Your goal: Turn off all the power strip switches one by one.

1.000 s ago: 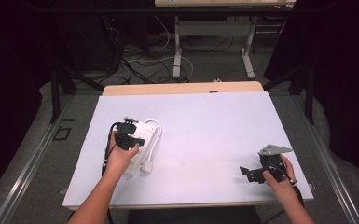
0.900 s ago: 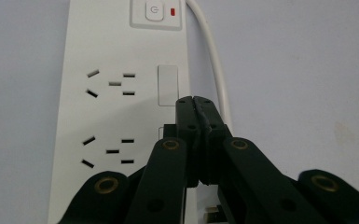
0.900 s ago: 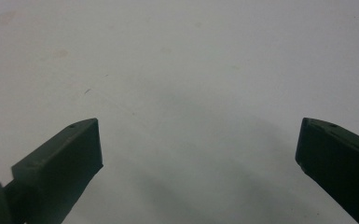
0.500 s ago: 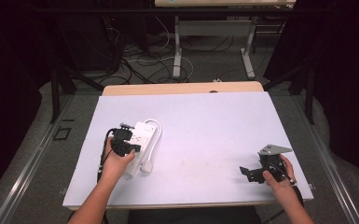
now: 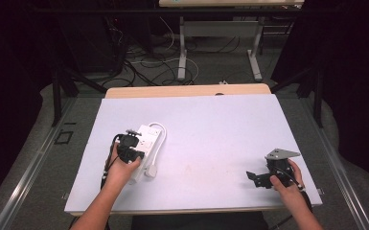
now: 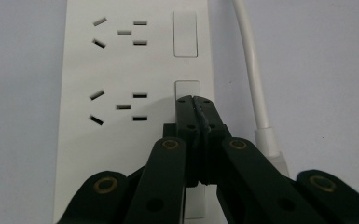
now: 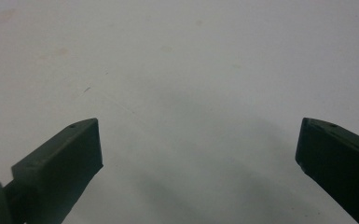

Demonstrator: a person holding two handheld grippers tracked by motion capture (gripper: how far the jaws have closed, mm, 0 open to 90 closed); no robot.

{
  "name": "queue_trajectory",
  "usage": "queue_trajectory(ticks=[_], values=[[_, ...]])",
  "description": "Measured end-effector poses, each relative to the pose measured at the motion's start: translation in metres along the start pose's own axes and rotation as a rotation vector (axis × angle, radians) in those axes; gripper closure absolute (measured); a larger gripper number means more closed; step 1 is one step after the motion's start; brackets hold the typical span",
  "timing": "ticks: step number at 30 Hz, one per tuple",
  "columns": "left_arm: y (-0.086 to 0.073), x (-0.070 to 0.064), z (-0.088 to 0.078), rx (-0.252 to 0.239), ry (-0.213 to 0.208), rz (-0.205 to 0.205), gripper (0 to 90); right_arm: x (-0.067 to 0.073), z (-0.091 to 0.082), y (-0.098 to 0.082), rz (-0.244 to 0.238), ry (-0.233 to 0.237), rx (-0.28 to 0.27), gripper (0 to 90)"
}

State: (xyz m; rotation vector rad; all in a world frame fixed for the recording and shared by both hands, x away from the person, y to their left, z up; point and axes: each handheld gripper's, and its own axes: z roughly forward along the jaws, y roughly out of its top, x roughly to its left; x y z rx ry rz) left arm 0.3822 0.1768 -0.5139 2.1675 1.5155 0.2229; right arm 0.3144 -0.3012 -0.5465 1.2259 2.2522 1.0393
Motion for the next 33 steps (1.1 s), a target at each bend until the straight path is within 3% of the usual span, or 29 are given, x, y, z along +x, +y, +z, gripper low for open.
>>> queue_trajectory(ticks=[4, 12, 23, 28, 29, 33], values=[[-0.006, 0.003, -0.003, -0.007, -0.017, -0.02, 90.0, 0.0, -0.001, 0.0, 0.011, -0.006, 0.0, 0.0], [-0.018, 0.004, -0.02, -0.014, -0.032, -0.016, 90.0, 0.0, 0.0, 0.001, 0.002, -0.002, -0.001, 0.0], [-0.03, 0.006, -0.021, 0.004, -0.04, -0.022, 90.0, 0.002, 0.003, 0.002, 0.005, 0.005, 0.002, 0.0], [-0.033, 0.006, -0.02, -0.01, -0.041, -0.028, 90.0, 0.001, 0.003, 0.002, 0.007, 0.004, 0.003, 0.0], [-0.034, 0.005, -0.019, 0.01, -0.043, -0.028, 90.0, 0.001, 0.002, 0.002, 0.006, 0.005, -0.001, 0.0], [-0.038, 0.003, -0.019, -0.024, -0.04, -0.035, 90.0, 0.001, 0.001, 0.002, 0.006, 0.005, -0.002, 0.0]])
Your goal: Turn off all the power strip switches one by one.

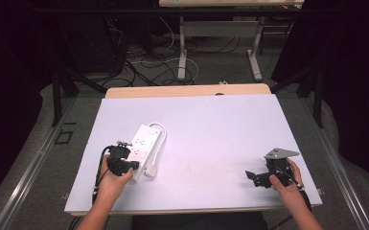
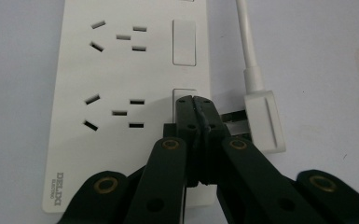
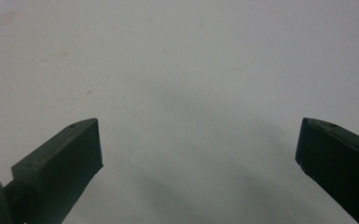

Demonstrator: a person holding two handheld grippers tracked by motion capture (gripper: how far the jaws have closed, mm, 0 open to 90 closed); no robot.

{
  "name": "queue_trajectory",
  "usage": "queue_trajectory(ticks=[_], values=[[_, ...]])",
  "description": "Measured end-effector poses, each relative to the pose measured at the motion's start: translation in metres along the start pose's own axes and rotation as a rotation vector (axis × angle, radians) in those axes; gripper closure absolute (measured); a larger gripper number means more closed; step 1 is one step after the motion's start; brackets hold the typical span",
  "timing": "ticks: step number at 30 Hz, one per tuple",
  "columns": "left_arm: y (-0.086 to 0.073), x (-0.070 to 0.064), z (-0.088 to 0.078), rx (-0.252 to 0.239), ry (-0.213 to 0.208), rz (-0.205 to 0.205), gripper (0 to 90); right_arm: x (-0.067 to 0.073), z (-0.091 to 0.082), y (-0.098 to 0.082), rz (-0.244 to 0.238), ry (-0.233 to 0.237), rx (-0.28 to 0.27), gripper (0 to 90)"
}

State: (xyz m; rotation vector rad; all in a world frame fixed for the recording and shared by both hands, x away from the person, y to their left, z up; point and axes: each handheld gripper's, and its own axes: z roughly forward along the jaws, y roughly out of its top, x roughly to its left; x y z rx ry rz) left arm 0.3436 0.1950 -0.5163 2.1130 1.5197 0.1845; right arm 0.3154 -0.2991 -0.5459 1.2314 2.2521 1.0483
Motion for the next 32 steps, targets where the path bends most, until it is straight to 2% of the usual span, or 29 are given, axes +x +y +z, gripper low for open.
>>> queue_trajectory(ticks=[1, 4, 7, 12, 16, 18, 20, 23, 24, 25, 27, 30, 32], values=[[0.0, 0.001, -0.001, 0.0, -0.014, 0.001, 90.0, 0.0, 0.0, 0.0, 0.001, -0.001, 0.0, 0.0], [-0.004, 0.002, -0.002, -0.02, -0.011, -0.001, 90.0, 0.001, -0.001, 0.0, -0.002, -0.006, -0.003, 0.0], [-0.007, 0.003, -0.002, -0.058, -0.021, -0.022, 90.0, 0.0, -0.002, 0.001, -0.002, -0.009, -0.009, 0.0], [-0.009, 0.009, -0.014, -0.112, -0.055, -0.025, 89.9, -0.001, -0.003, 0.0, -0.001, -0.011, -0.006, 0.0], [-0.012, 0.014, -0.022, -0.163, -0.061, -0.035, 84.0, -0.002, -0.004, -0.001, -0.003, -0.022, -0.016, 0.0], [-0.014, 0.017, -0.026, -0.196, -0.051, -0.037, 76.2, -0.002, -0.005, -0.001, 0.006, -0.022, -0.015, 0.0], [-0.017, 0.02, -0.029, -0.212, -0.066, -0.042, 72.2, -0.002, -0.006, -0.001, 0.004, -0.027, -0.017, 0.0], [-0.022, 0.023, -0.034, -0.259, -0.069, -0.05, 57.9, -0.002, -0.007, -0.001, 0.008, -0.027, -0.024, 0.0], [-0.025, 0.025, -0.035, -0.281, -0.069, -0.039, 54.4, -0.003, -0.007, -0.001, 0.004, -0.027, -0.027, 0.0], [-0.027, 0.026, -0.035, -0.312, -0.052, -0.016, 49.4, -0.003, -0.007, -0.001, 0.006, -0.029, -0.027, 0.0], [-0.031, 0.028, -0.037, -0.364, -0.037, -0.012, 38.4, -0.004, -0.008, -0.001, 0.01, -0.041, -0.026, 0.0], [-0.035, 0.032, -0.041, -0.381, -0.015, 0.02, 25.6, -0.005, -0.009, -0.001, 0.016, -0.044, -0.033, 0.0], [-0.037, 0.034, -0.043, -0.386, -0.012, 0.027, 23.6, -0.006, -0.009, -0.001, 0.009, -0.047, -0.036, 0.0]])
